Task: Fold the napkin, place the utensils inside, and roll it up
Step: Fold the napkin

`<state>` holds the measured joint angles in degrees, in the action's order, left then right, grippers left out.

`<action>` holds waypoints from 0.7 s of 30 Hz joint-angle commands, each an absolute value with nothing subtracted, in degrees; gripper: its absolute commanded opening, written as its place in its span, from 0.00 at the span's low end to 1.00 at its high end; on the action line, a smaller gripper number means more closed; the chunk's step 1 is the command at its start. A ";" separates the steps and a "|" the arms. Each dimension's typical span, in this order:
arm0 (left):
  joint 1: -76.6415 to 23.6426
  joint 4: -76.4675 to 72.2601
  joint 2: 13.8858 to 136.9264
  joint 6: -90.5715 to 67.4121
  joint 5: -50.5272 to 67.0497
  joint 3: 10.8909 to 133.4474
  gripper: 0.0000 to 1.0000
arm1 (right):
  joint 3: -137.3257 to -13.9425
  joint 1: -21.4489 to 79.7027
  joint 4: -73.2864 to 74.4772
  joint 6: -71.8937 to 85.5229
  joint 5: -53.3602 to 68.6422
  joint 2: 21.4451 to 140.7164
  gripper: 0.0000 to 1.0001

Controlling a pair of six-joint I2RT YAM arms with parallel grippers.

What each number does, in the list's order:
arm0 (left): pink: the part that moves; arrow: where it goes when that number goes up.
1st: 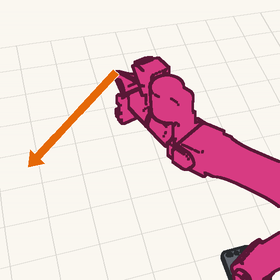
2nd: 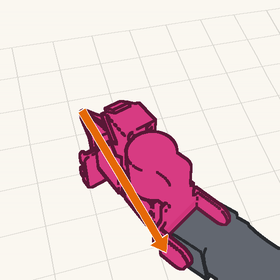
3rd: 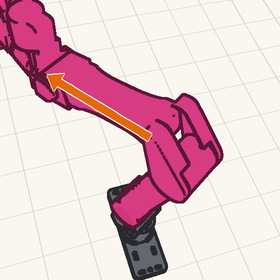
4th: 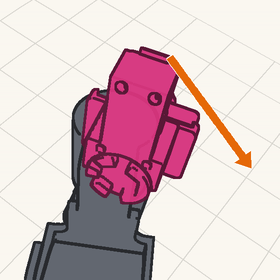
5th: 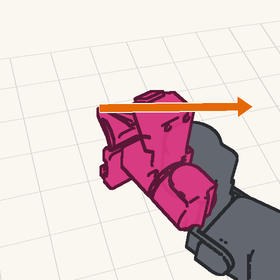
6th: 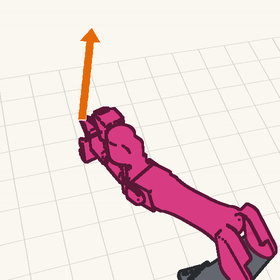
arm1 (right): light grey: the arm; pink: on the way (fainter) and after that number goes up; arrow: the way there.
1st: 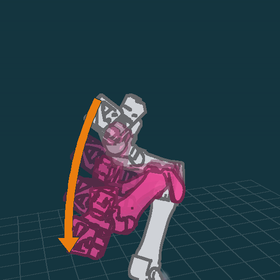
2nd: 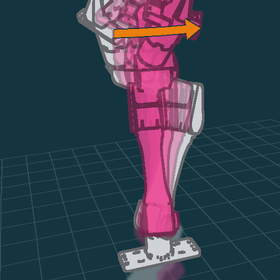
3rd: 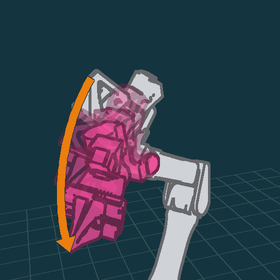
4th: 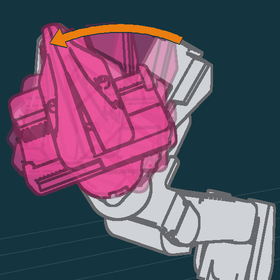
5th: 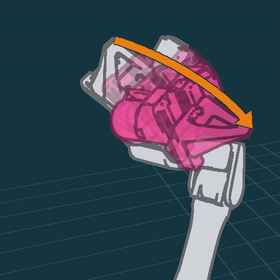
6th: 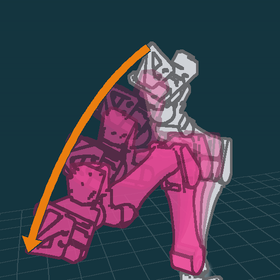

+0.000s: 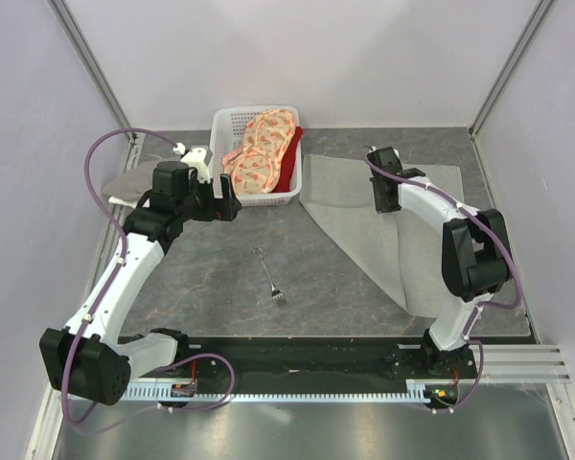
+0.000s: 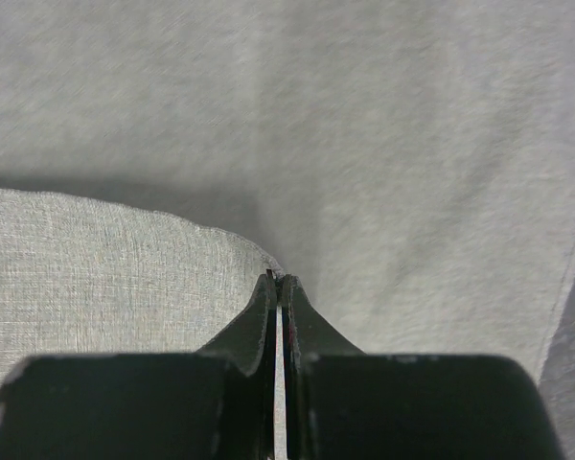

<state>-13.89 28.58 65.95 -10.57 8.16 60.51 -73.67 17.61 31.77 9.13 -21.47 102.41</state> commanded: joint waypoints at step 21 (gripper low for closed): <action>-13.80 26.54 68.11 -7.56 7.47 60.03 1.00 | -107.83 -1.67 35.15 0.53 -22.85 126.38 0.00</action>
